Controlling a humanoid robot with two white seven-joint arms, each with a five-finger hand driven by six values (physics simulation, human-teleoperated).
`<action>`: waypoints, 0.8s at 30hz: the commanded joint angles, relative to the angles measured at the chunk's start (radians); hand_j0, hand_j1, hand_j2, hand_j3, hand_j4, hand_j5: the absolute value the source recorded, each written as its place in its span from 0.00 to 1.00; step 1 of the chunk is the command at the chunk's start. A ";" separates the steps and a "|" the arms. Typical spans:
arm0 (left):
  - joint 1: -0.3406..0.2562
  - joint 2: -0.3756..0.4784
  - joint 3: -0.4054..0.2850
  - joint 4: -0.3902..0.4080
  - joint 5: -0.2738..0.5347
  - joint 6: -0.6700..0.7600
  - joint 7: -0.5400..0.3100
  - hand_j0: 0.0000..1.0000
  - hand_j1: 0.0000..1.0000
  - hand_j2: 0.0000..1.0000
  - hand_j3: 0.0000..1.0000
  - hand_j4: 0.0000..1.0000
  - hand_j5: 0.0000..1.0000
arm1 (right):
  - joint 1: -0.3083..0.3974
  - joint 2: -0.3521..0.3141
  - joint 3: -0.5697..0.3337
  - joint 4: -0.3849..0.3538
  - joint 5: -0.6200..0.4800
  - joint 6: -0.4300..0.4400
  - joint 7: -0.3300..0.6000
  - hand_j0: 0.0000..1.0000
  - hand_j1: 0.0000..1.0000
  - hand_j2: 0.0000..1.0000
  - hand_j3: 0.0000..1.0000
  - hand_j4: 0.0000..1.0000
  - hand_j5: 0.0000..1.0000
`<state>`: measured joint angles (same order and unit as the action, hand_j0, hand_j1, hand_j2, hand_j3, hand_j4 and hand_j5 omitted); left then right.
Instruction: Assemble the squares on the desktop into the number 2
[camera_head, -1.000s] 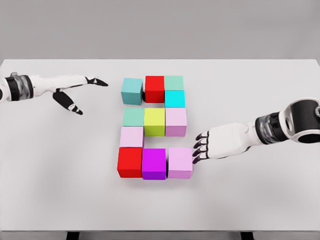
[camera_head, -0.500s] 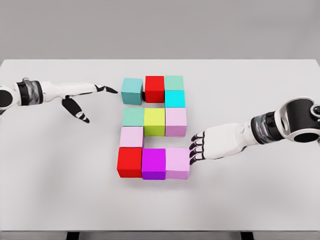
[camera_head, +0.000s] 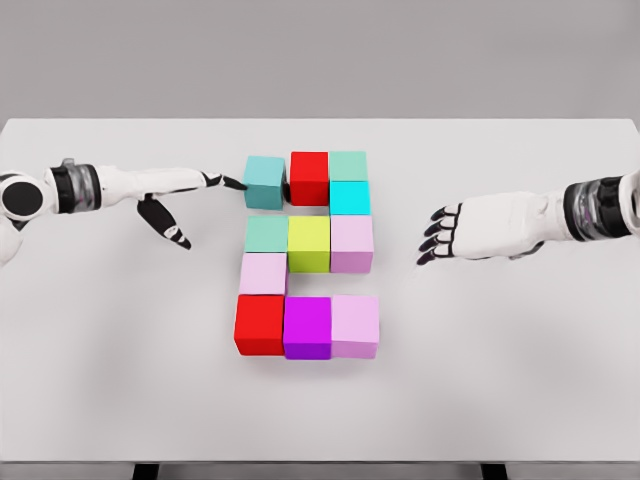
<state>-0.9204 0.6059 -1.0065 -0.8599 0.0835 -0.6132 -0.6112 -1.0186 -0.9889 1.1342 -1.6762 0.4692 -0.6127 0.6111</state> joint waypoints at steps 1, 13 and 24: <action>-0.002 -0.002 0.002 0.001 0.007 0.002 0.000 1.00 1.00 1.00 1.00 1.00 1.00 | 0.000 -0.005 -0.019 0.041 -0.009 0.002 0.000 1.00 1.00 1.00 1.00 1.00 1.00; 0.000 -0.017 0.002 0.001 0.007 0.002 0.000 1.00 1.00 1.00 1.00 1.00 1.00 | 0.008 -0.002 -0.122 0.224 -0.185 0.002 0.000 1.00 1.00 1.00 1.00 1.00 1.00; -0.005 0.025 0.003 0.002 0.010 0.002 0.000 1.00 1.00 1.00 1.00 1.00 1.00 | 0.043 -0.004 -0.122 0.224 -0.234 0.002 0.000 1.00 1.00 1.00 1.00 1.00 1.00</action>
<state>-0.9250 0.6161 -1.0055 -0.8570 0.0859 -0.6132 -0.6112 -0.9756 -0.9904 1.0141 -1.4530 0.2444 -0.6134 0.6113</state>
